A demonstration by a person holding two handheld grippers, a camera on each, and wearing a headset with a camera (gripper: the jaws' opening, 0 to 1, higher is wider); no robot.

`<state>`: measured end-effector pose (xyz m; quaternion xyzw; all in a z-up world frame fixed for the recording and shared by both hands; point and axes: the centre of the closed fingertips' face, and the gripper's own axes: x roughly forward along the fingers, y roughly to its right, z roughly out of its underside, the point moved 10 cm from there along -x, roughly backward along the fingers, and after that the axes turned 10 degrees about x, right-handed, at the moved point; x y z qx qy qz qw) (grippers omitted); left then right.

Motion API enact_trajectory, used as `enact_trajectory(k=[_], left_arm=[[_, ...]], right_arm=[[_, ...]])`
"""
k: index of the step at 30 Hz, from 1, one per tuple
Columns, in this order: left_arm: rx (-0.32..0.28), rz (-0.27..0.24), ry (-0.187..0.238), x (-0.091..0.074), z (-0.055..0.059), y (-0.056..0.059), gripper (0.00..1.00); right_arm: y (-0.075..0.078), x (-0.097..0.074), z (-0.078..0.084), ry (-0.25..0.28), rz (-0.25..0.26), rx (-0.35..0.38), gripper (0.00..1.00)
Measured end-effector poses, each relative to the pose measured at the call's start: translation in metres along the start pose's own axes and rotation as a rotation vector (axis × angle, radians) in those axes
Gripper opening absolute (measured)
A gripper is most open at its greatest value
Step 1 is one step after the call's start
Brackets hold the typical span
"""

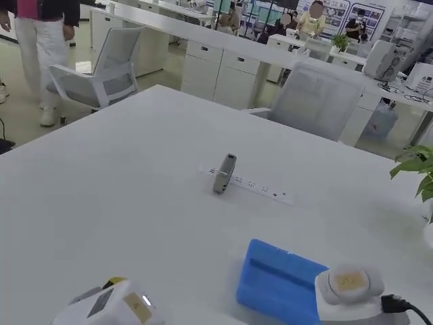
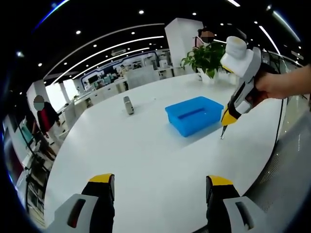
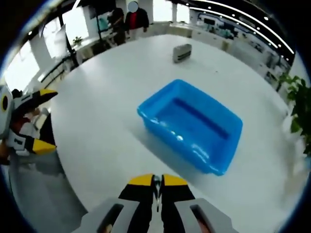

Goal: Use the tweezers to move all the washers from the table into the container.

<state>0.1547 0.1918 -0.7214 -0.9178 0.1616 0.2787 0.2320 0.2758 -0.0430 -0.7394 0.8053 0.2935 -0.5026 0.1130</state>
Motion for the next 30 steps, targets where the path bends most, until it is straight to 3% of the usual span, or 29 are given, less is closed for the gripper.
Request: enact_trajectory(k=[8,14,20,30], left_arm=[[0.001,-0.002,0.004,0.0,0.0,0.0,0.78],[0.005,-0.002,0.005,0.0,0.0,0.0,0.78],[0.004,-0.003,0.009,-0.001,0.0,0.0,0.78],[0.003,-0.003,0.007,-0.001,0.0,0.0,0.78]], right_arm=[[0.006,-0.004,-0.001,0.007,-0.021,0.055,0.01],[0.003,-0.02,-0.005,0.041,-0.027,0.058,0.01],[0.004,-0.012,-0.001,0.015,-0.04,0.109,0.03],[0.006,0.0,0.0,0.008,-0.024,0.11,0.03]])
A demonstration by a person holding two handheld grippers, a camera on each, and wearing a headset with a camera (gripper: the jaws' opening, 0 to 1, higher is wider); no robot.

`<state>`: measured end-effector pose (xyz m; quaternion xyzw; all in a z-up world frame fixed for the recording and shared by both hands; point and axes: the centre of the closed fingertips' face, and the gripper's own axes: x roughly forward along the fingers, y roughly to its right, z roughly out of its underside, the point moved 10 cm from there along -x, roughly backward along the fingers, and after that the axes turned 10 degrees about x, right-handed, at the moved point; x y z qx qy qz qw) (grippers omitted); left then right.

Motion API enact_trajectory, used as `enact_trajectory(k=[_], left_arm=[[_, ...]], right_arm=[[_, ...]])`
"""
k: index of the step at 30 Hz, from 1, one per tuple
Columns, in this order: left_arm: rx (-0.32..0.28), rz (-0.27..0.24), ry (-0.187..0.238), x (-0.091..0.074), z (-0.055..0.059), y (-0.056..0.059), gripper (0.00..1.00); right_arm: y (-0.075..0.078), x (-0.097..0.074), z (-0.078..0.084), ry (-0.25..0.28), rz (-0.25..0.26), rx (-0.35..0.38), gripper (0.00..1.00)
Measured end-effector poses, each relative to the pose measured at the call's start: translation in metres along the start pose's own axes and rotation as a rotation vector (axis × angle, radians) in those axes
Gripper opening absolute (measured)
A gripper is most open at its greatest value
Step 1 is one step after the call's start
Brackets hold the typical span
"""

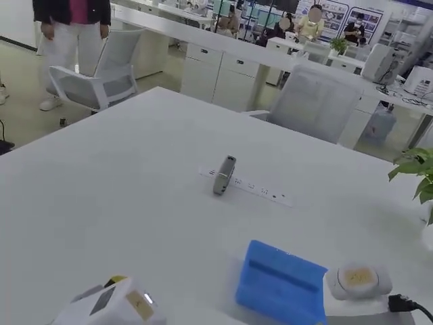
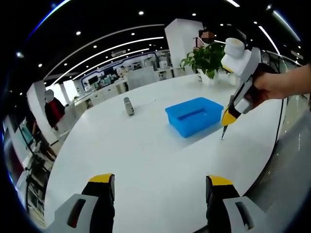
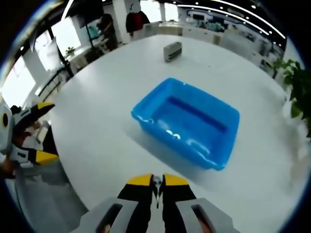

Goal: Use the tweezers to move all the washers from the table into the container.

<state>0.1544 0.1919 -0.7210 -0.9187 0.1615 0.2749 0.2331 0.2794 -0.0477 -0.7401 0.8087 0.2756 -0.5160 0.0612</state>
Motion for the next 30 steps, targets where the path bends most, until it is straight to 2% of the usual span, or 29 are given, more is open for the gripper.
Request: enact_trajectory(k=[6,12,23,30], left_arm=[[0.004,0.004,-0.004,0.0003,0.0001,0.0005,0.78],[0.006,0.006,-0.007,0.0006,0.0002,0.0007,0.78],[0.007,0.005,-0.01,0.0006,0.0003,0.0007,0.78],[0.006,0.004,-0.01,0.0004,0.0004,0.0007,0.78]], right_arm=[[-0.0009,0.0013,-0.0035,0.002,0.008,-0.014,0.03],[-0.003,0.0021,-0.0031,0.005,0.019,-0.077,0.02],[-0.0026,-0.0035,0.0004,0.009,0.016,-0.039,0.03],[-0.0023,-0.0038,-0.0002,0.02,0.029,-0.046,0.03]])
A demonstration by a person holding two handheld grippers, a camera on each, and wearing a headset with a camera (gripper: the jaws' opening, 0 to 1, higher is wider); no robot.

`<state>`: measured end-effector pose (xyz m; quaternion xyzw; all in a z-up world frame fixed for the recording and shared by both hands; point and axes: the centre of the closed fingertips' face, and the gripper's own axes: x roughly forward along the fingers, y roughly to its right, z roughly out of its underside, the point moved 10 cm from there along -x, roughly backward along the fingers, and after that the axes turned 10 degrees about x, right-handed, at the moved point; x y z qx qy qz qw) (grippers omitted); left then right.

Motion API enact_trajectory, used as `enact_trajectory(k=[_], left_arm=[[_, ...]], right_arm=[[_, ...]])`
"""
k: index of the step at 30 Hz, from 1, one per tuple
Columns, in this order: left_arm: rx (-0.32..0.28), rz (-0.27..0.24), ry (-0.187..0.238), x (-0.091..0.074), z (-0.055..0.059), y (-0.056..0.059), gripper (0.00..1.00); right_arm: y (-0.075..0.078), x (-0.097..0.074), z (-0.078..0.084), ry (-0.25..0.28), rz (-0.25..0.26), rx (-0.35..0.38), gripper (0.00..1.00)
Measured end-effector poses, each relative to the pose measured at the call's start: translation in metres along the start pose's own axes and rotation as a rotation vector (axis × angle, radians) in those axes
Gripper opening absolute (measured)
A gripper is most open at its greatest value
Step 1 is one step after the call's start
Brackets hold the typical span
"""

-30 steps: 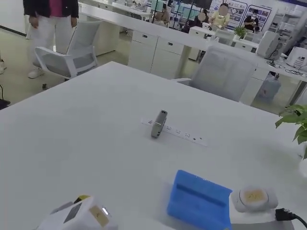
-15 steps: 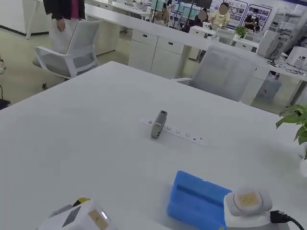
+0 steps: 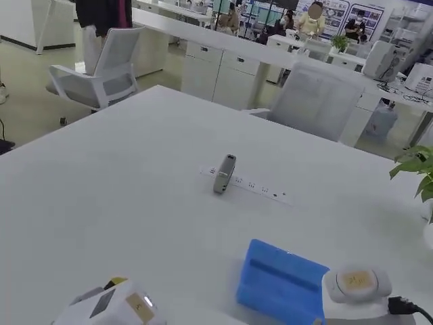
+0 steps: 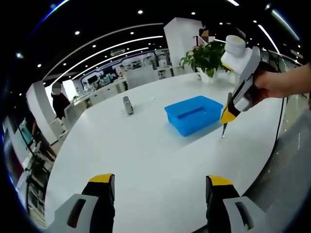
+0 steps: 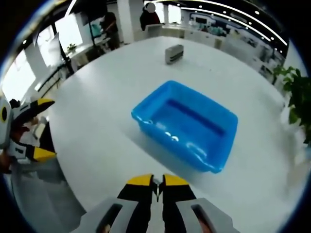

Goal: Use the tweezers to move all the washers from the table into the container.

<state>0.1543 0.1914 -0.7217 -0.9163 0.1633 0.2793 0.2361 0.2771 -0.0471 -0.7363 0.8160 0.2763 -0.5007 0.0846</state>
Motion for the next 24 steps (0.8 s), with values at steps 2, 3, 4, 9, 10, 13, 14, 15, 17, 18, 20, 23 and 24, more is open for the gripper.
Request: enact_trajectory(k=[2,3,4,9,10,13,14,15,17,18,20,23,24], left_arm=[[-0.001,-0.001,0.0,0.0002,0.0001,-0.0002,0.78],[-0.001,-0.001,0.0,0.0003,0.0002,-0.0003,0.78],[-0.002,-0.002,0.0,0.0003,0.0002,-0.0004,0.78],[-0.003,-0.002,-0.001,0.0004,0.0004,-0.0005,0.78],[-0.003,-0.002,0.001,0.0002,0.0002,-0.0005,0.78],[-0.004,-0.003,-0.001,0.0003,0.0004,-0.0006,0.78],[-0.004,-0.004,0.0,0.0002,0.0004,-0.0006,0.78],[-0.005,-0.004,0.0,0.0002,0.0004,-0.0007,0.78],[-0.004,-0.004,0.0,0.0003,0.0003,-0.0008,0.78],[-0.004,-0.003,0.0,0.0004,0.0003,-0.0006,0.78],[-0.001,-0.002,0.001,0.0005,0.0001,-0.0003,0.78],[0.003,-0.001,0.002,0.0005,-0.0001,0.0001,0.78],[0.002,-0.002,0.002,0.0005,-0.0001,0.0001,0.78]], right_arm=[[-0.0001,0.0009,0.0003,-0.004,-0.002,0.004,0.03],[-0.0002,0.0011,0.0004,-0.004,0.0,0.004,0.03],[0.0003,0.0021,0.0006,-0.003,0.002,-0.001,0.03],[0.0008,0.0033,0.0008,-0.002,0.006,-0.006,0.03],[0.001,0.0037,0.0008,0.003,0.006,-0.009,0.03],[0.0012,0.0045,0.0025,0.002,0.001,-0.007,0.03],[0.0014,0.005,0.0029,0.003,0.001,-0.009,0.03],[0.0012,0.0052,0.0043,0.006,0.002,-0.014,0.03],[0.0022,0.0041,0.0068,0.025,0.008,-0.053,0.02],[0.003,0.0042,0.0077,0.028,0.005,-0.05,0.02],[0.0068,0.0047,0.0069,0.031,-0.008,-0.006,0.02],[0.0081,0.0043,0.0078,0.039,-0.013,0.006,0.02],[0.0073,0.0036,0.0088,0.041,-0.014,0.009,0.02]])
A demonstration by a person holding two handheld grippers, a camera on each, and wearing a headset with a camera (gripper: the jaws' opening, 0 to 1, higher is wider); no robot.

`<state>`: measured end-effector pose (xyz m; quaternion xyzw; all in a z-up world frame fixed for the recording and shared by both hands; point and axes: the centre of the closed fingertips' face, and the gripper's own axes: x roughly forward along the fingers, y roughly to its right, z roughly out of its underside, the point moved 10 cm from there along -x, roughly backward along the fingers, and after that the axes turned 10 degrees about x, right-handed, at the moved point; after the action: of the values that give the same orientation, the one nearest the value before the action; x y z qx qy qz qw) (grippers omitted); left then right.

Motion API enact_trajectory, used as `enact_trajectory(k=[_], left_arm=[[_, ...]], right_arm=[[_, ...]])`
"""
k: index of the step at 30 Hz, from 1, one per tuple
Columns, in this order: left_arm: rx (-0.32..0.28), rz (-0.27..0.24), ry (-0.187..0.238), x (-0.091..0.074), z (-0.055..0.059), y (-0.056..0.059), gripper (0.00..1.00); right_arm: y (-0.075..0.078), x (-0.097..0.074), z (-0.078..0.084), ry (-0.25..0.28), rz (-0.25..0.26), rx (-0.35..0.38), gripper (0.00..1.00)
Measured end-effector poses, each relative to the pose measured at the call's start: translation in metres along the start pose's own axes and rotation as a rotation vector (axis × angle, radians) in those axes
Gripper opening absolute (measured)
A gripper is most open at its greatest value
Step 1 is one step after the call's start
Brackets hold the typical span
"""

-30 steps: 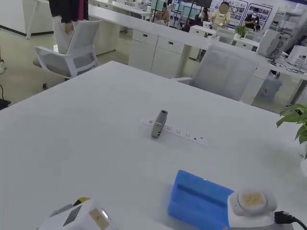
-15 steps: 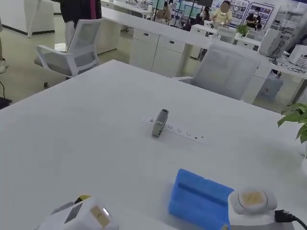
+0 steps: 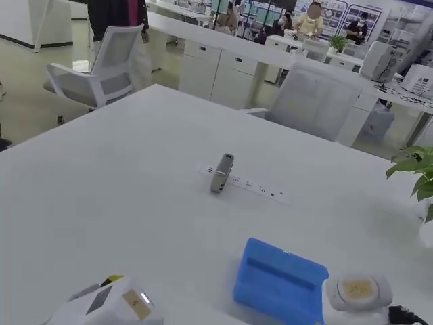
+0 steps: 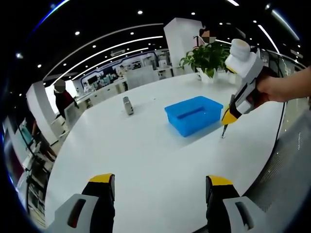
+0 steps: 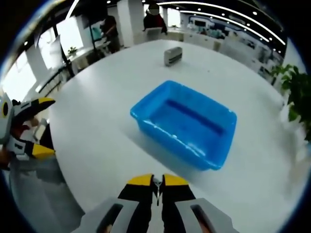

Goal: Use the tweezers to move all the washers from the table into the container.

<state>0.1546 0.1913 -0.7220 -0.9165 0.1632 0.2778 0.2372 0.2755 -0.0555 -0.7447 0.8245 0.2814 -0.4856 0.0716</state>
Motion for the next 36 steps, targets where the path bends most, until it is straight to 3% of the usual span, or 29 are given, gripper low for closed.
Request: enact_trajectory(k=[5,9,19,25,29,33,36], left_arm=[[-0.005,0.002,0.004,0.0,0.0,0.0,0.78],[-0.001,0.004,0.0,0.0,0.0,0.0,0.78],[0.006,0.016,-0.003,0.001,0.0,0.002,0.78],[0.005,0.028,-0.002,0.001,0.0,0.003,0.78],[0.004,0.034,-0.003,0.002,0.0,0.003,0.78],[-0.001,0.035,-0.003,0.002,0.0,0.002,0.78],[-0.006,0.033,-0.003,0.001,0.0,0.002,0.78]], right_arm=[[-0.001,0.0,-0.002,0.011,-0.029,0.017,0.02],[-0.006,-0.014,-0.007,0.031,-0.033,0.021,0.02],[-0.011,-0.041,-0.039,0.15,-0.062,0.019,0.02],[0.003,-0.042,-0.058,0.201,-0.035,0.026,0.02],[0.012,-0.037,-0.061,0.214,-0.001,0.052,0.02],[0.025,-0.023,-0.064,0.208,0.026,0.06,0.02],[0.026,-0.016,-0.06,0.183,0.048,0.059,0.02]])
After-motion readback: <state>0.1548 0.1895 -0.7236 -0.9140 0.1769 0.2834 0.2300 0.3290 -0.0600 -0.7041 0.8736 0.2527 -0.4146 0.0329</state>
